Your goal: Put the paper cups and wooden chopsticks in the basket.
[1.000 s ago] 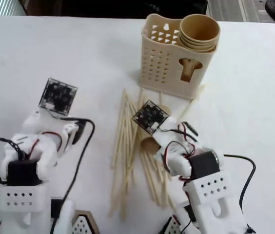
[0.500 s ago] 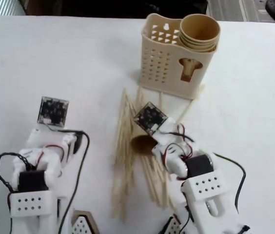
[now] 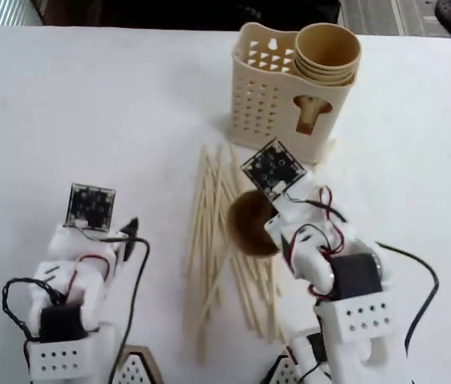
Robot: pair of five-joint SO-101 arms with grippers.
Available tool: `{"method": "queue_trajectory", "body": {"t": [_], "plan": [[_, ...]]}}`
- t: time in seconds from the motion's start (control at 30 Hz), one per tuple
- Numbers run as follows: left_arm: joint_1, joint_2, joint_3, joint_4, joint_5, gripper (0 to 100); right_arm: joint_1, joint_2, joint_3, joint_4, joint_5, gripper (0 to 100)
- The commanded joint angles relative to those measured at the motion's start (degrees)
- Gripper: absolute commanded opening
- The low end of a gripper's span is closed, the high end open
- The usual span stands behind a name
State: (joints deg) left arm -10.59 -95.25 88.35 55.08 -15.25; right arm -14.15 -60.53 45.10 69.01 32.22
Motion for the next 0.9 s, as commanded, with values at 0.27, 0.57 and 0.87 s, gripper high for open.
{"method": "queue_trajectory", "body": {"t": [0.27,0.57,0.87], "plan": [[-0.75,-9.10,1.05,3.08,0.44,27,0.75,1.19,-27.08,6.46,-0.62,2.0],[-0.75,-9.10,1.14,3.08,0.44,27,8.48,10.59,-41.76,-5.05,-5.80,2.1],[-0.75,-9.10,1.14,3.08,0.44,27,11.30,24.48,-49.67,-19.21,-12.57,2.1]]}}
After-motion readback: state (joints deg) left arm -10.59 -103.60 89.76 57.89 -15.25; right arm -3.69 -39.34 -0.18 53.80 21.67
